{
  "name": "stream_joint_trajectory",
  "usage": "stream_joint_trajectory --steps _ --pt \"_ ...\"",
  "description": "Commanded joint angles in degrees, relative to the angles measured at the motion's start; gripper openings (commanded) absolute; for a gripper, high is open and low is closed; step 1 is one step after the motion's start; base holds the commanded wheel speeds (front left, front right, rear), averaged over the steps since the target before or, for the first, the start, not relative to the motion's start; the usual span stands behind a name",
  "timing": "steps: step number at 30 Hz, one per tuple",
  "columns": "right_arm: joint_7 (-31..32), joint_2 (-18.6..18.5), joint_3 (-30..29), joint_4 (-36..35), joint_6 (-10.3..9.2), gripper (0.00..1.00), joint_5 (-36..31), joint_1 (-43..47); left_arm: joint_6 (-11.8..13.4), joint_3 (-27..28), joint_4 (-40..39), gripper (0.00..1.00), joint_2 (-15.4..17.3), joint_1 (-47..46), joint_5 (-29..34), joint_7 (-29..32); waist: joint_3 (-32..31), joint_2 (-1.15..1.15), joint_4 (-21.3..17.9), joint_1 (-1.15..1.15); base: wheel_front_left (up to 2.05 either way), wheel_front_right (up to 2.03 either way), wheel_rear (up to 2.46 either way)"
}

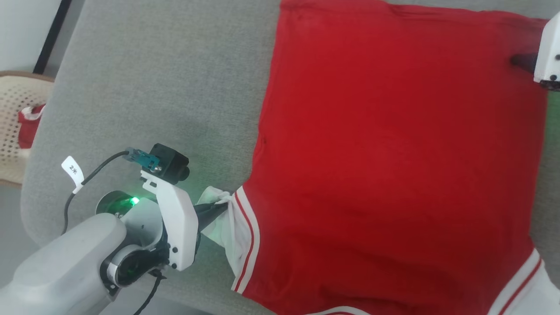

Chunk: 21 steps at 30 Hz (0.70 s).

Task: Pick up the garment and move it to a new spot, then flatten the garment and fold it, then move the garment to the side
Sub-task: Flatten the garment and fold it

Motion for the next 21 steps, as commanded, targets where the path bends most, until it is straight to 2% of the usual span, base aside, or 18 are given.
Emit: stream_joint_trajectory --steps 1,2,3,4,8,12,16,21 --pt "2.17 0.82 -0.31 3.28 -0.06 1.0 -1.68 3.23 -0.09 -0.38 1.09 0.0 -0.17 -0.14 0.54 0.02 0.34 0.0 0.37 0.0 0.0 0.0 0.0" --pt "3.15 1.0 -0.96 3.91 -0.07 1.0 -2.51 3.5 -0.32 -0.35 1.41 0.0 -0.36 -0.16 0.37 -0.1 0.38 0.0 0.47 0.0 0.0 0.0 0.0" --pt "4.03 1.41 -0.93 4.15 -0.07 0.36 -3.25 3.63 -0.54 -0.3 1.75 0.0 -0.47 -0.16 0.28 -0.2 0.39 0.0 0.52 0.0 0.0 0.0 0.0" --pt "4.68 1.63 -0.43 4.03 -0.07 0.0 -3.91 3.67 -0.61 -0.25 2.11 0.0 -0.56 -0.23 0.24 -0.3 0.39 0.0 0.49 0.0 0.0 0.0 0.0" --pt "3.93 1.13 0.4 1.7 -0.07 0.0 -3.8 2.87 -0.86 0.26 3.37 0.0 -0.42 0.0 -0.22 -0.86 -0.15 0.0 -0.38 0.0 0.0 0.0 0.0" --pt "5.05 0.42 3.74 -0.75 -0.06 0.0 -1.73 2.59 -0.54 0.92 3.75 0.0 0.67 0.84 -0.67 -1.52 -1.56 0.0 -2.54 0.0 0.0 0.0 0.0" --pt "6.13 0.66 9.87 -6.08 -0.06 0.0 3.6 3.95 0.28 1.79 3.09 0.0 2.68 1.91 -1.33 -2.11 -3.28 0.0 -5.65 0.0 0.0 0.0 0.0" --pt "8.06 -1.63 17.14 -16.1 -0.06 0.0 11.9 9.45 1.84 2.71 1.36 0.0 5.58 3.45 -2.2 -2.43 -5.22 0.0 -9.55 0.0 0.0 0.0 0.0"
